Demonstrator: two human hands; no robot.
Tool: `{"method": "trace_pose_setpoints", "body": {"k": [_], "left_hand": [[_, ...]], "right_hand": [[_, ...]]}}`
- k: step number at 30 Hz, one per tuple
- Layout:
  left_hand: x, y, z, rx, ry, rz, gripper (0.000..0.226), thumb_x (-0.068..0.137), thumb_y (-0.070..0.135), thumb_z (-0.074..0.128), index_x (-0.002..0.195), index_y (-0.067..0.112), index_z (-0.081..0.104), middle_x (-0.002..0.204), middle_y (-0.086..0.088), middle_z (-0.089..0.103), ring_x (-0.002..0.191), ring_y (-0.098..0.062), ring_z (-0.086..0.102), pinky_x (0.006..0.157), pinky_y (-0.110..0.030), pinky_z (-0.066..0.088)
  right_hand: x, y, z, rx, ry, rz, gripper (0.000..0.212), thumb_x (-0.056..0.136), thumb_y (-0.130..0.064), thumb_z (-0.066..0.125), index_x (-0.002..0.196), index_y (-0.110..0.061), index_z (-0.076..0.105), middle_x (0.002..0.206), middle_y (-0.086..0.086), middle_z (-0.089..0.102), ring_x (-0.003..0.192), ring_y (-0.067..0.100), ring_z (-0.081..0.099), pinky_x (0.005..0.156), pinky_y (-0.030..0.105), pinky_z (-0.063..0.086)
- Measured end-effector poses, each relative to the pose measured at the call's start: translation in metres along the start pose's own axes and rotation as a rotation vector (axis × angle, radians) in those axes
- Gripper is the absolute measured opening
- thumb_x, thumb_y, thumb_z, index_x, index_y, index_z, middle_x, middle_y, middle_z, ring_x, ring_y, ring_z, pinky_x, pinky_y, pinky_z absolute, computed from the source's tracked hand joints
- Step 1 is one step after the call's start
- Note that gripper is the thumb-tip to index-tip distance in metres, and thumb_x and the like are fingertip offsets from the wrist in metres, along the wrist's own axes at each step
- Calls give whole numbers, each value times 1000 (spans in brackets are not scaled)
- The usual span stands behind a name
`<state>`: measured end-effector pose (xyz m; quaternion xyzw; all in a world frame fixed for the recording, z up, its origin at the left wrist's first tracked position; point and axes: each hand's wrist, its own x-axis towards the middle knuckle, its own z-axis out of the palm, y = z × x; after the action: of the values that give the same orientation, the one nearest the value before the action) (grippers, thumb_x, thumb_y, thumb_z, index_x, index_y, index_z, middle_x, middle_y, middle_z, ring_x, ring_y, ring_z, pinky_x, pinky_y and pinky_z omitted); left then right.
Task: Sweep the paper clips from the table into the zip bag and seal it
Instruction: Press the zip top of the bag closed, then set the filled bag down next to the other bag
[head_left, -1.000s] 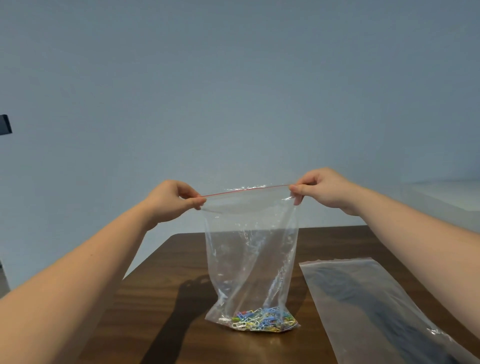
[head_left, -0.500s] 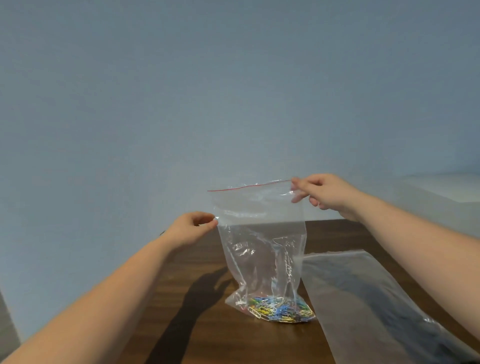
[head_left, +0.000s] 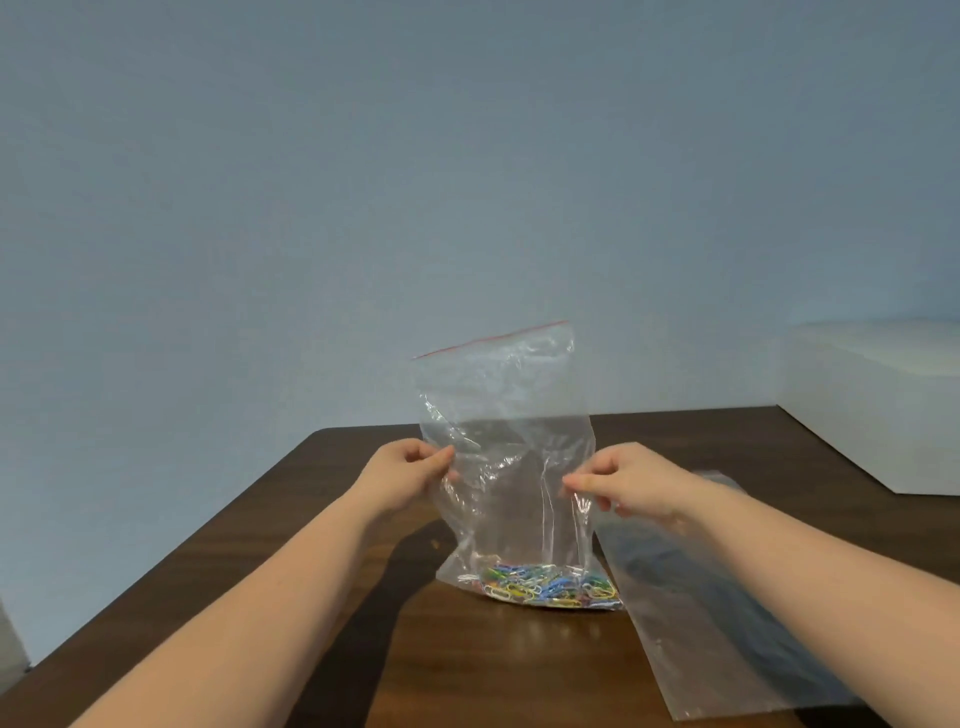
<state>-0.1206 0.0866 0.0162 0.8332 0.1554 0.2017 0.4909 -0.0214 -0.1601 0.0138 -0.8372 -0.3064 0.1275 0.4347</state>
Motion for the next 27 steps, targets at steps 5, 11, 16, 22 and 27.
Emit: {"method": "trace_pose_setpoints", "body": {"k": [5, 11, 16, 22, 27], "left_hand": [[13, -2, -24, -56, 170, -18, 40, 59, 48, 79, 73, 15, 61, 60, 5, 65, 55, -8, 54, 53, -26, 36], [18, -9, -45, -19, 344, -139, 76, 52, 54, 79, 110, 14, 50, 88, -9, 67, 78, -21, 61, 62, -34, 47], [14, -9, -45, 573, 479, -54, 77, 70, 54, 66, 129, 13, 39, 132, -15, 45, 116, -35, 49, 92, -47, 43], [10, 13, -19, 630, 334, 179, 27, 80, 37, 62, 94, 14, 63, 101, -7, 64, 92, -25, 58, 77, -38, 49], [-17, 33, 20, 623, 137, 245, 18, 83, 36, 59, 86, 19, 65, 83, 2, 66, 79, -17, 58, 67, -30, 44]], "right_hand": [[5, -11, -10, 135, 135, -59, 19, 85, -30, 68, 84, -14, 78, 46, -14, 55, 48, -1, 48, 52, 13, 36], [21, -16, 4, 266, 200, -12, 24, 92, -25, 58, 85, -8, 74, 81, 1, 73, 63, 11, 47, 60, 22, 40], [26, 5, 4, -372, 176, 10, 38, 86, -44, 61, 114, -18, 64, 111, -1, 66, 110, 19, 59, 94, 34, 48], [-6, 38, -14, -705, -250, 303, 77, 80, -60, 59, 145, -28, 32, 151, 1, 36, 136, 27, 39, 109, 40, 36], [-27, 54, 4, -880, -11, 85, 20, 91, -39, 48, 88, -19, 49, 84, -2, 53, 78, 18, 56, 69, 32, 48]]}}
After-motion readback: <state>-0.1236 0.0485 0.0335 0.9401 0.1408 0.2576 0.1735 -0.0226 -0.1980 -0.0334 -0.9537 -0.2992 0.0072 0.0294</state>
